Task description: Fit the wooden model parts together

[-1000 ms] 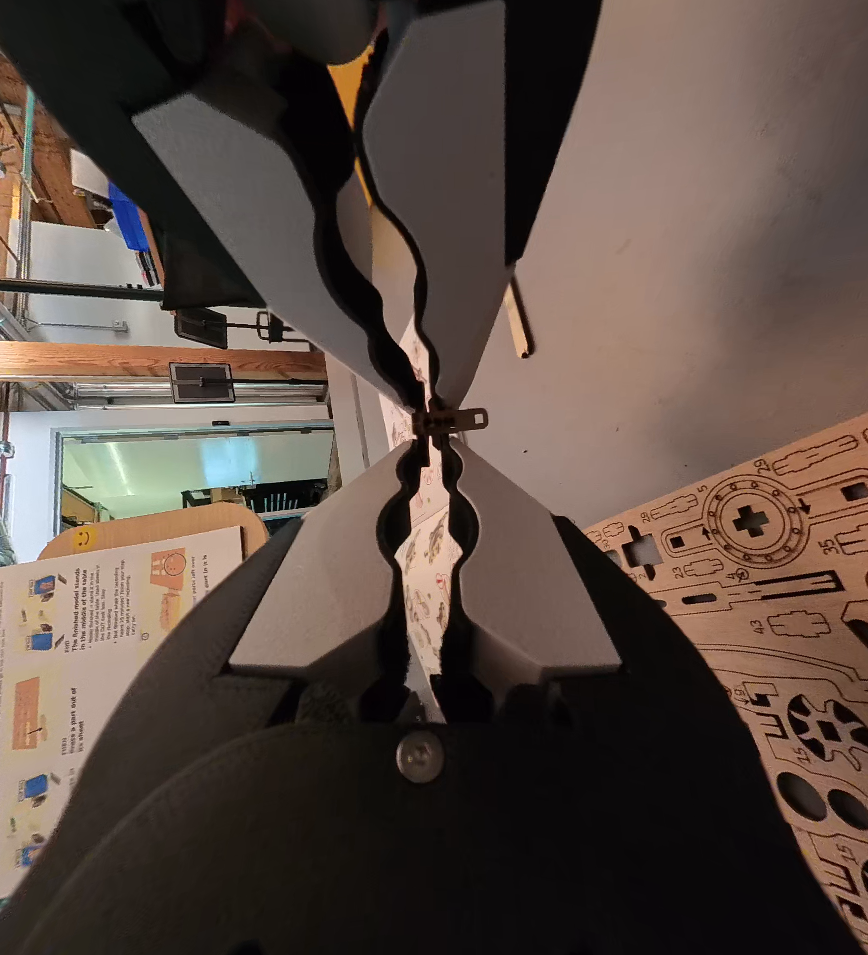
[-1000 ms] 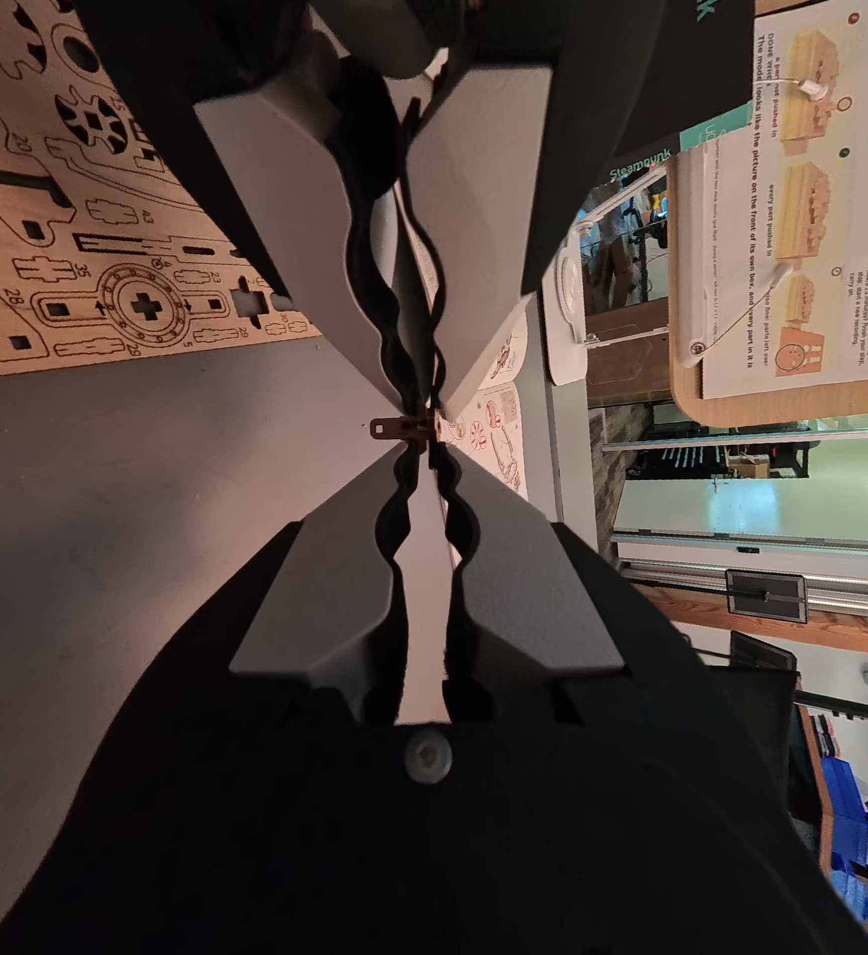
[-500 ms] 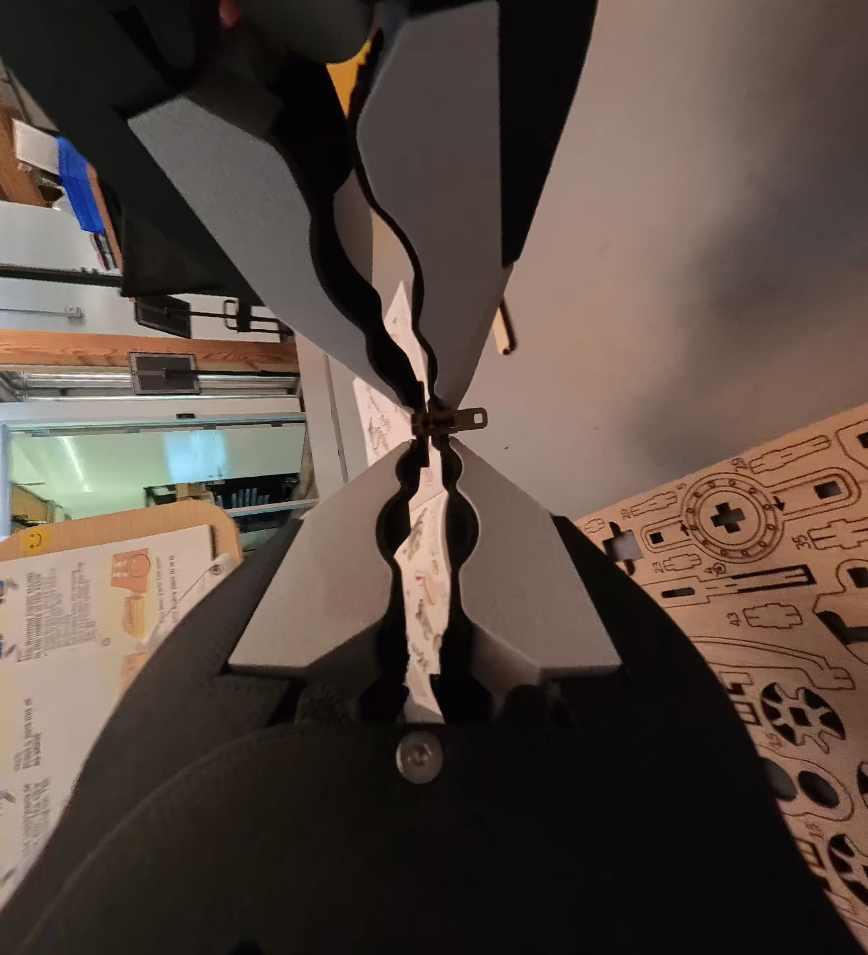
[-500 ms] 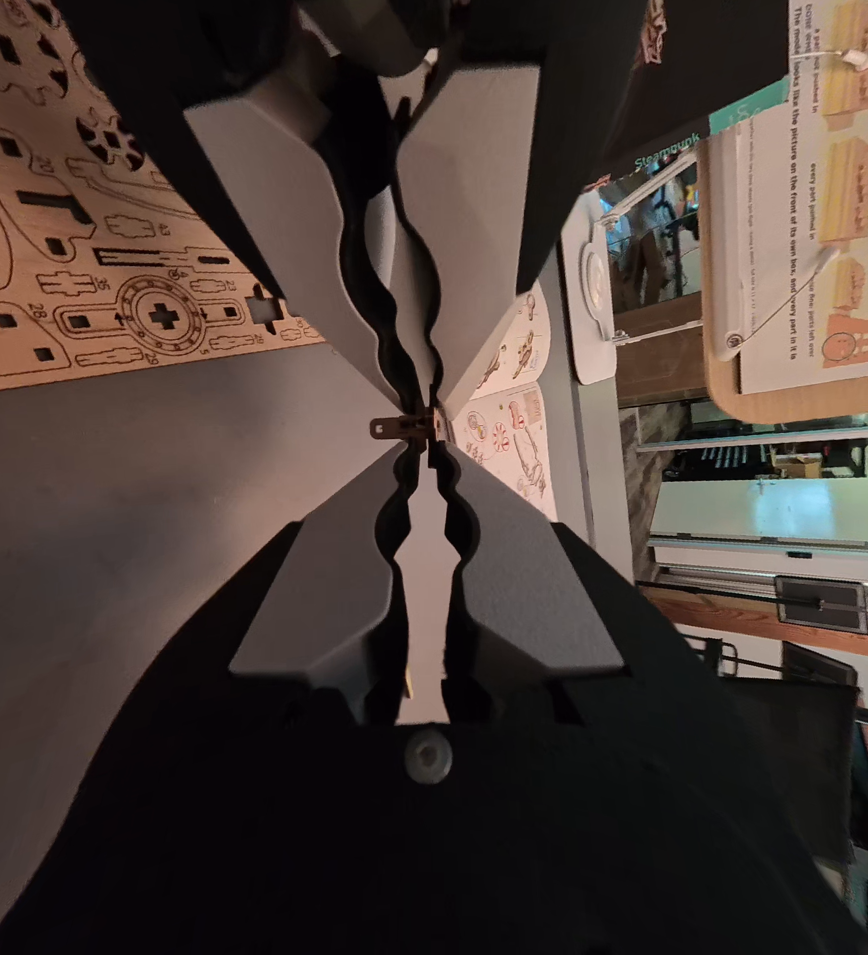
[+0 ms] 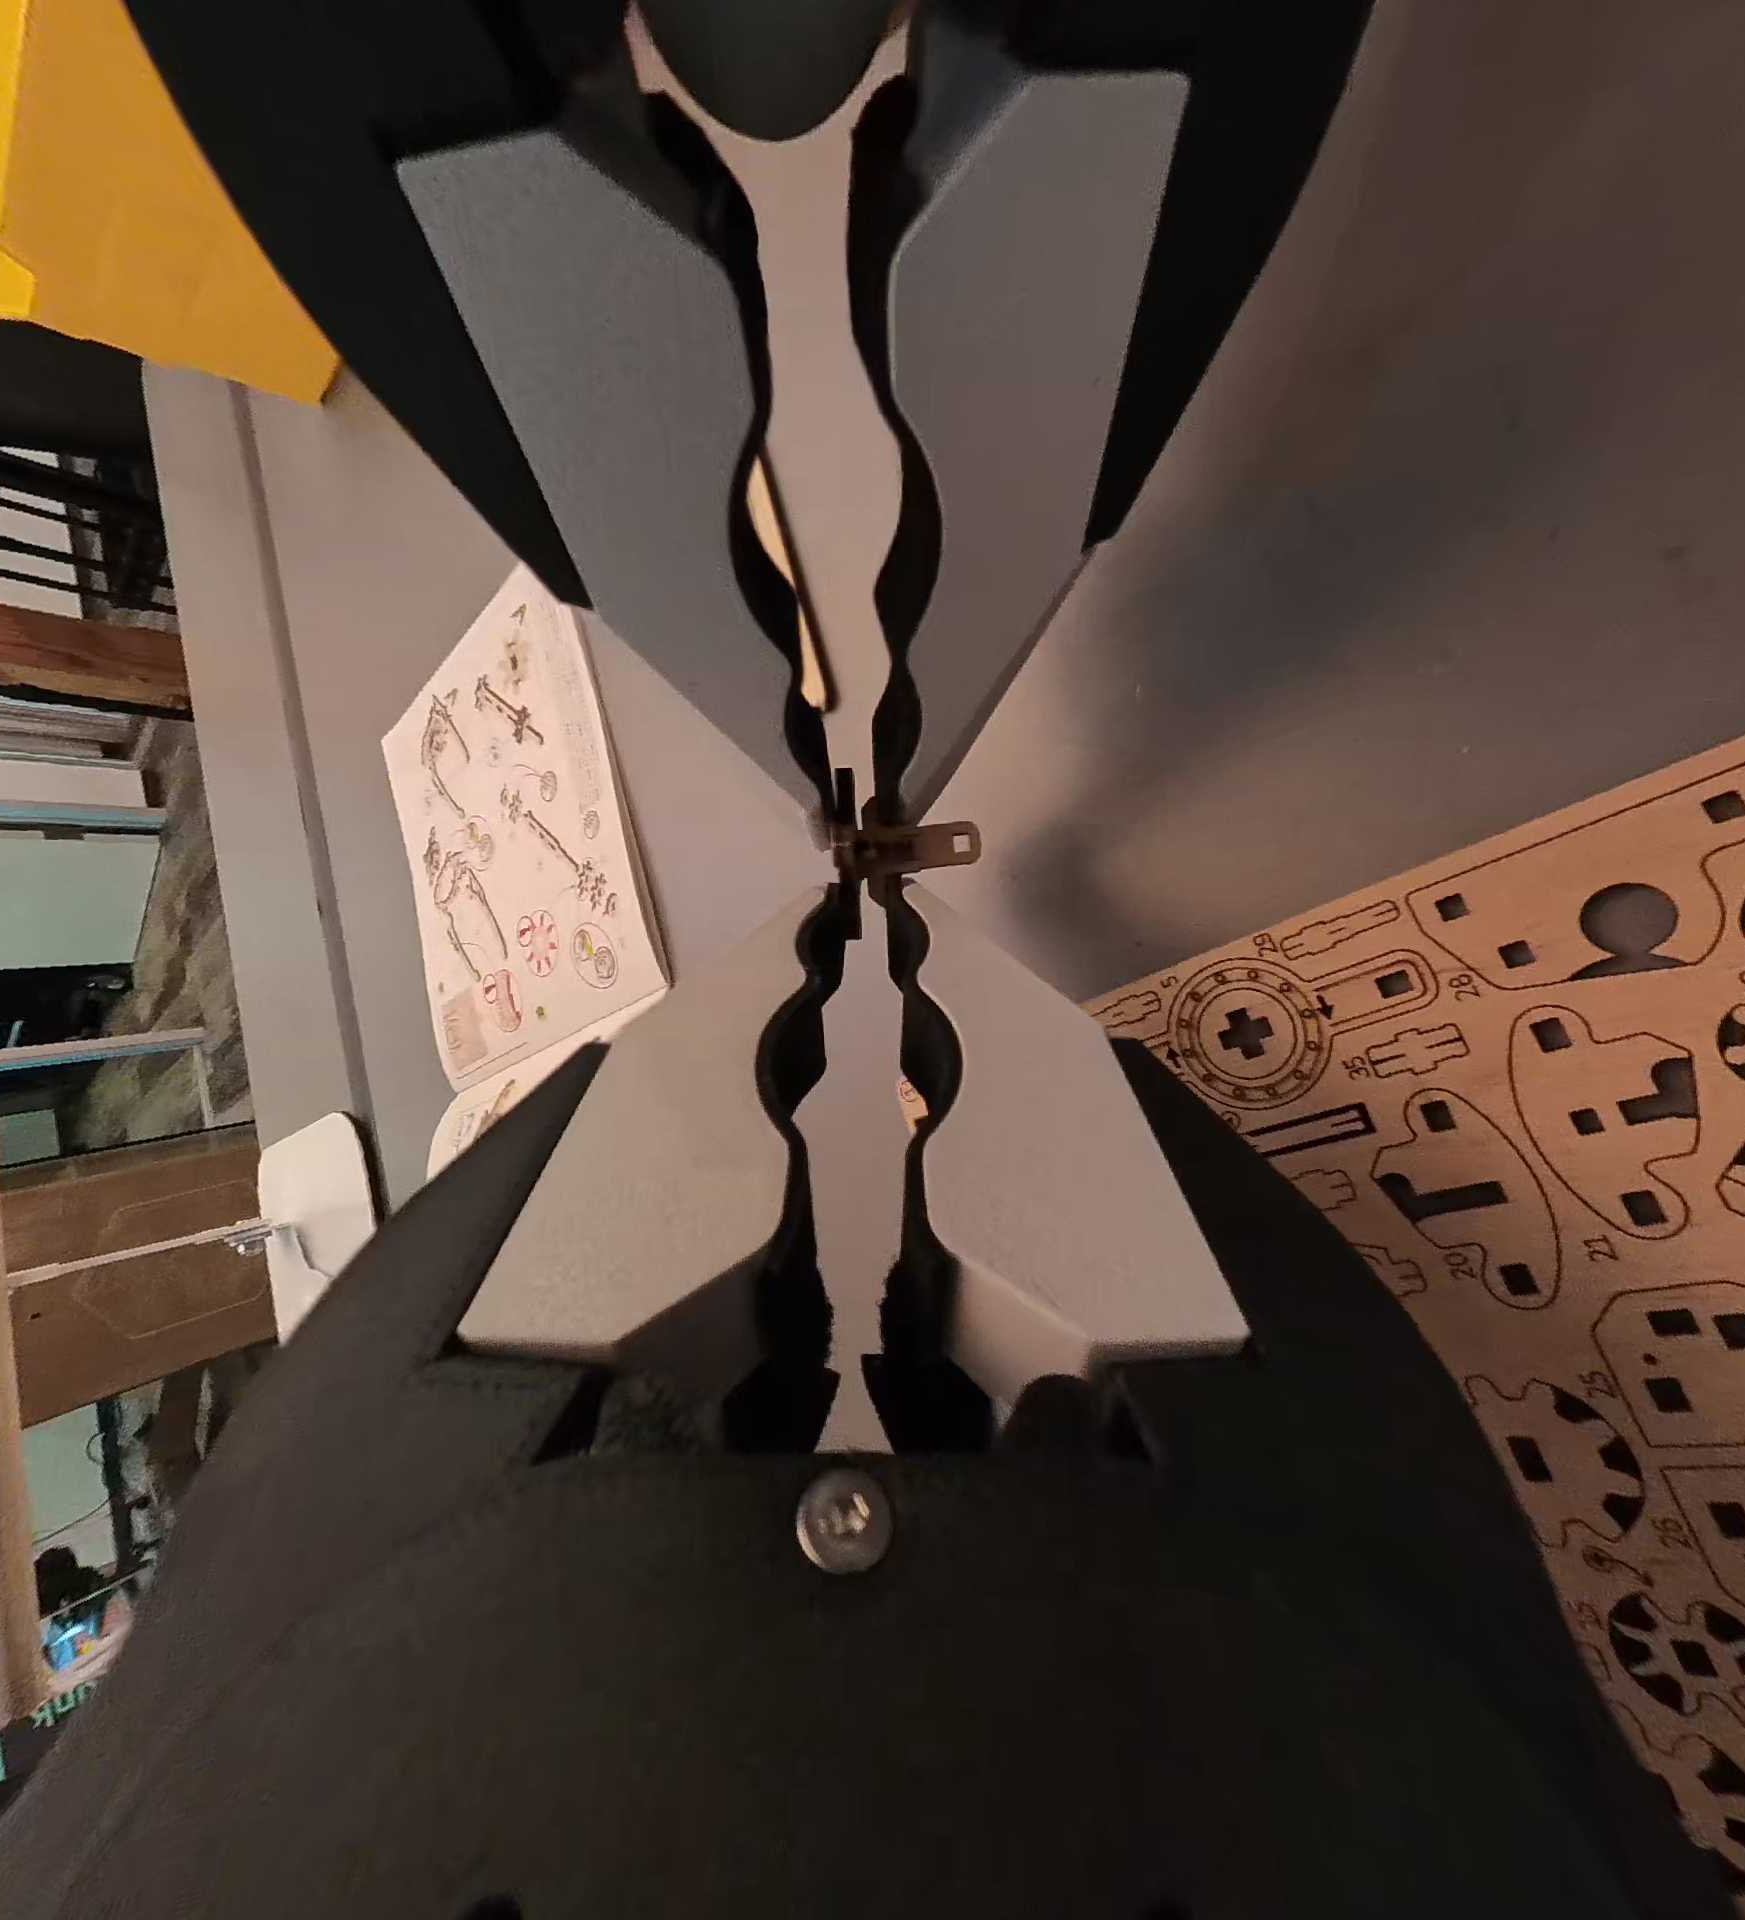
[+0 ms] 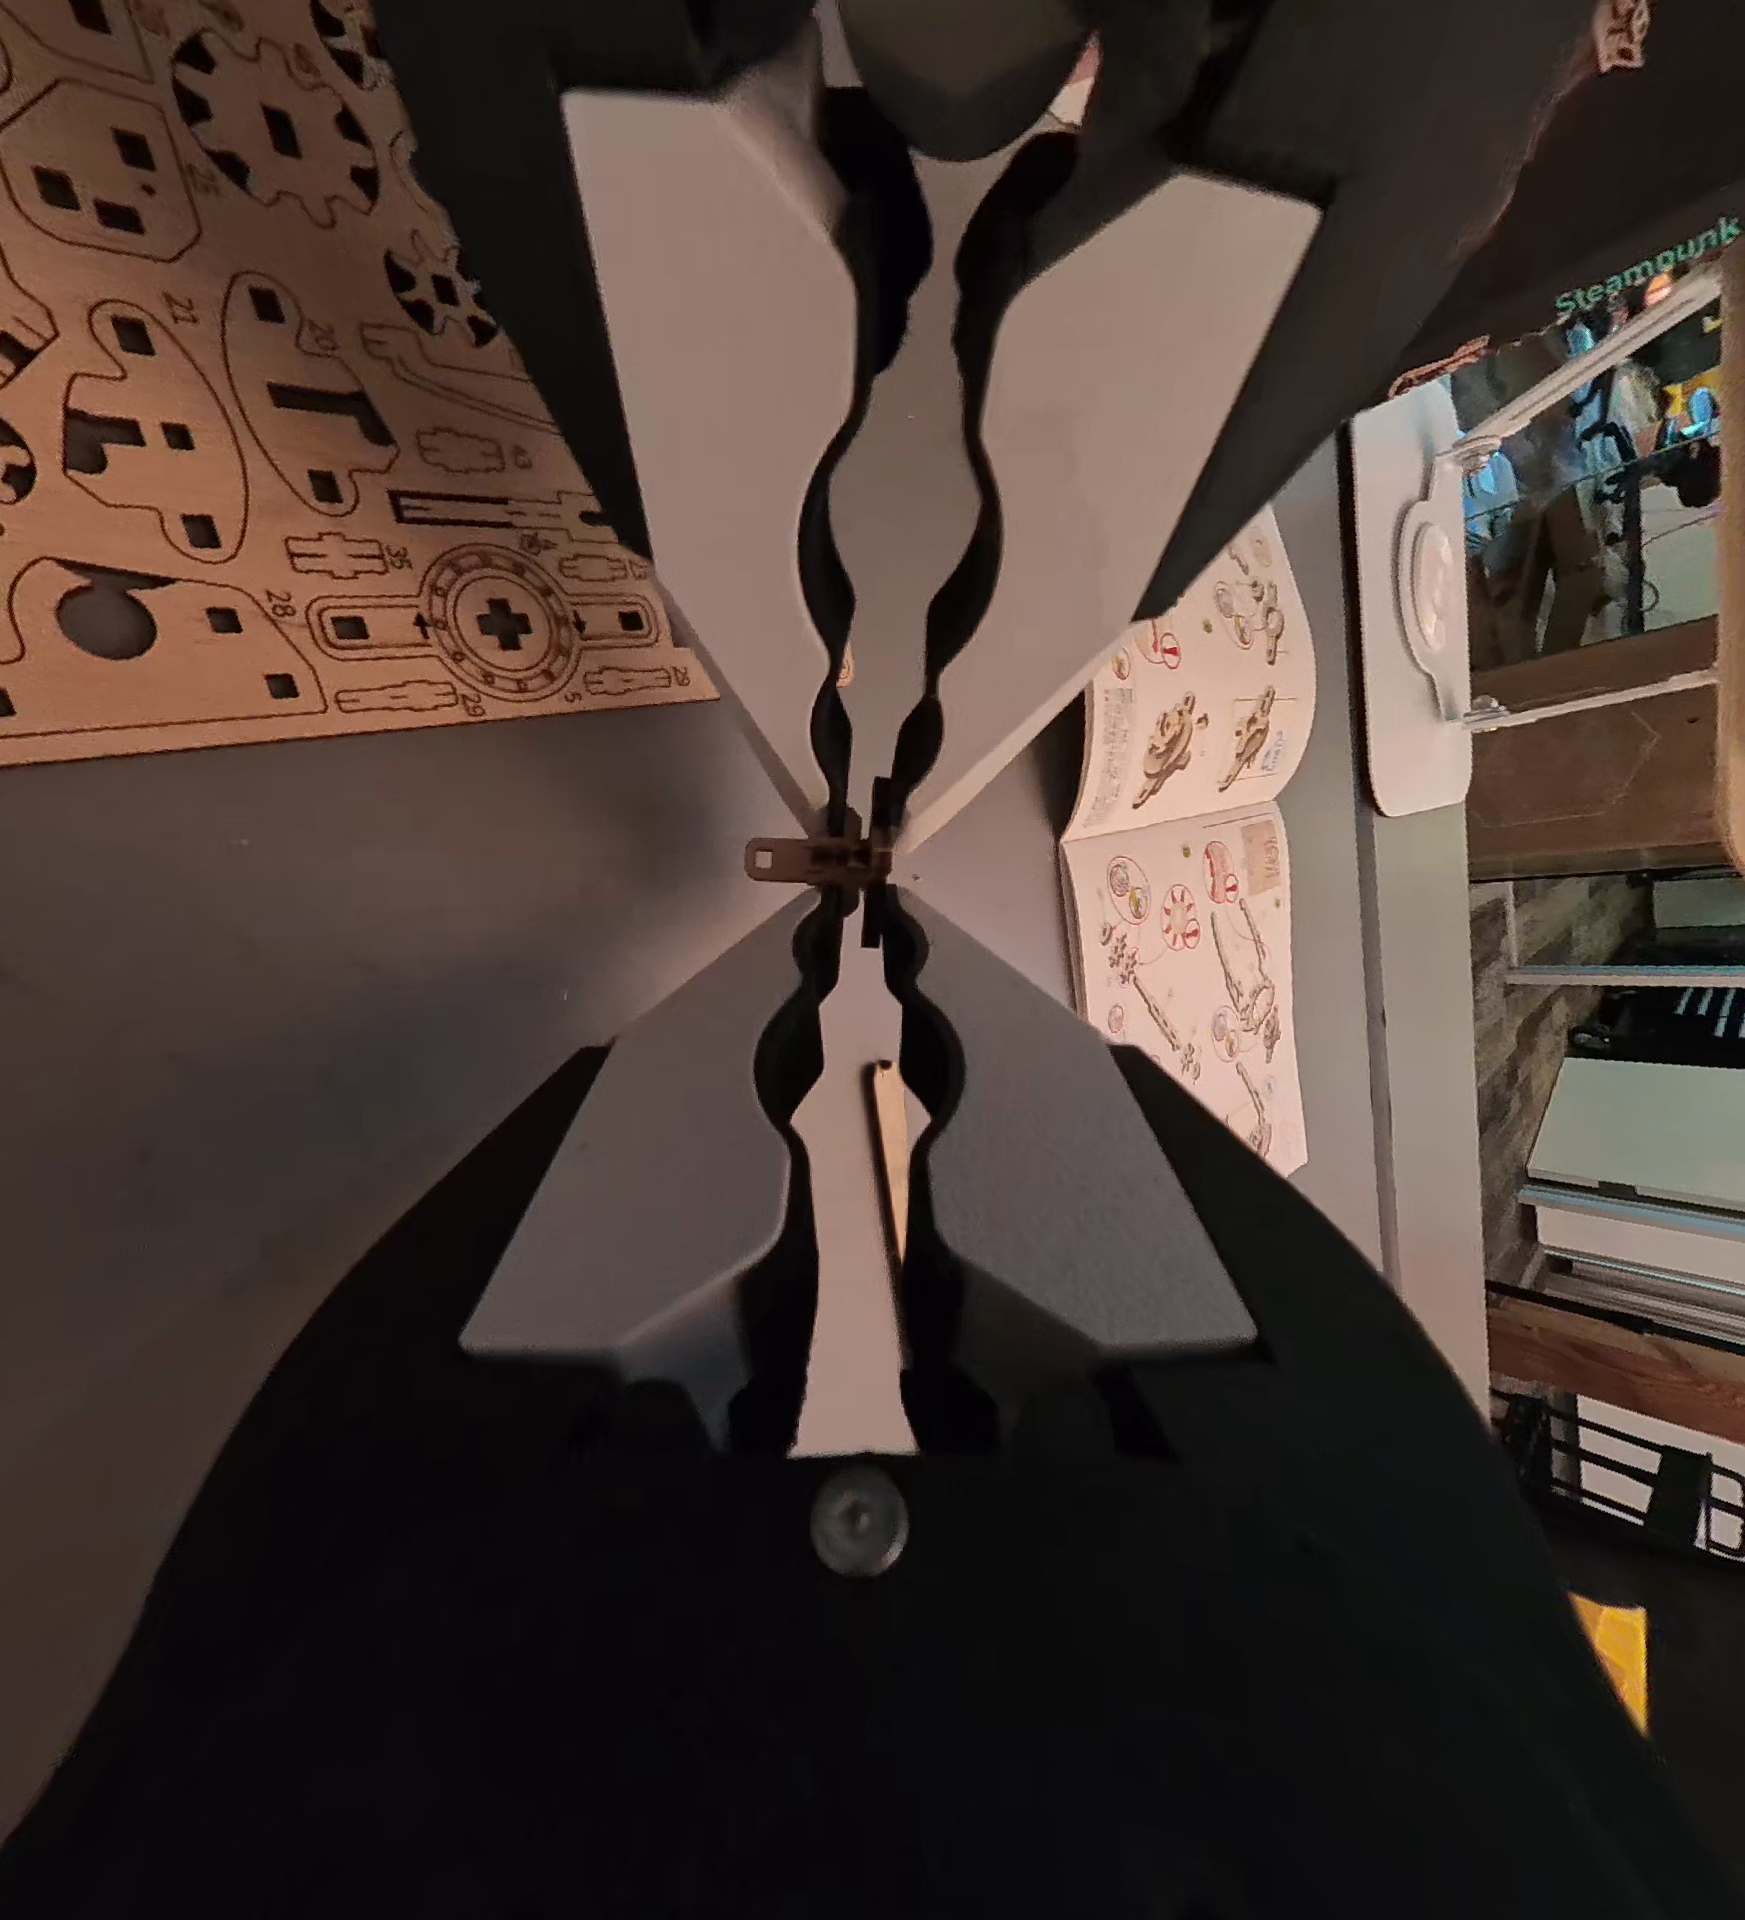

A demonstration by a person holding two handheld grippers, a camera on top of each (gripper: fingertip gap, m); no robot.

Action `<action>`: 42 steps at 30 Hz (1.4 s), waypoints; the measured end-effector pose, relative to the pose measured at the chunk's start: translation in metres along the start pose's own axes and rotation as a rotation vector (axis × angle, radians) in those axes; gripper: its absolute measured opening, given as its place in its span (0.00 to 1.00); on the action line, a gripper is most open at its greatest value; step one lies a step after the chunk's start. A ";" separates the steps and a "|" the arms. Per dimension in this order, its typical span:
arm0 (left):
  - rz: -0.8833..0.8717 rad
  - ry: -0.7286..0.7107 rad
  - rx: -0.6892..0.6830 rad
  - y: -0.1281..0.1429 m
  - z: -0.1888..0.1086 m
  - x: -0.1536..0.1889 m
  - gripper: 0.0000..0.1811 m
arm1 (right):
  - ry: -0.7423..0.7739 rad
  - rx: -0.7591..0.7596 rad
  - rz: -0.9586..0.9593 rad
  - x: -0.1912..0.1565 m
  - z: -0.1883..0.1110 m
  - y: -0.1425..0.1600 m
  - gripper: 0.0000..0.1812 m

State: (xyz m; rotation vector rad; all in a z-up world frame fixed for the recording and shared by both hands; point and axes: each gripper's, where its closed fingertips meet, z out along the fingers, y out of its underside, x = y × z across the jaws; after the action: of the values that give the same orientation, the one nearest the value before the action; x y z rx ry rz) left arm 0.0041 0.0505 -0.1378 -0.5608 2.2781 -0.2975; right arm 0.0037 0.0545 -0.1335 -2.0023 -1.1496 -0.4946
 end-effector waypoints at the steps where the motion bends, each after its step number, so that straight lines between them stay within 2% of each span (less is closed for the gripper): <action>1: -0.004 0.012 0.002 0.000 0.000 0.001 0.03 | 0.002 0.000 -0.005 -0.001 0.000 -0.001 0.03; 5: -0.056 0.115 0.007 0.001 0.000 0.011 0.03 | -0.035 0.025 -0.054 -0.009 0.001 -0.003 0.04; 9: -0.109 0.224 0.055 -0.001 -0.001 0.020 0.03 | -0.181 0.086 0.096 -0.019 0.001 -0.005 0.03; 17: -0.122 0.229 0.169 -0.008 -0.009 0.011 0.03 | -0.249 0.190 0.242 -0.011 -0.006 -0.011 0.03; 23: -0.216 0.309 0.140 -0.005 -0.007 0.017 0.03 | -0.298 0.186 0.295 -0.016 -0.003 -0.010 0.03; 42: -0.165 0.336 0.114 -0.004 -0.007 0.028 0.02 | -0.331 0.169 0.250 -0.028 -0.002 -0.010 0.02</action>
State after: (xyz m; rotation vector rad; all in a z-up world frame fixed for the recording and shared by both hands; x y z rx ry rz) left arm -0.0169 0.0336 -0.1495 -0.6827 2.5176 -0.6413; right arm -0.0194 0.0408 -0.1459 -2.0885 -1.0701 0.0628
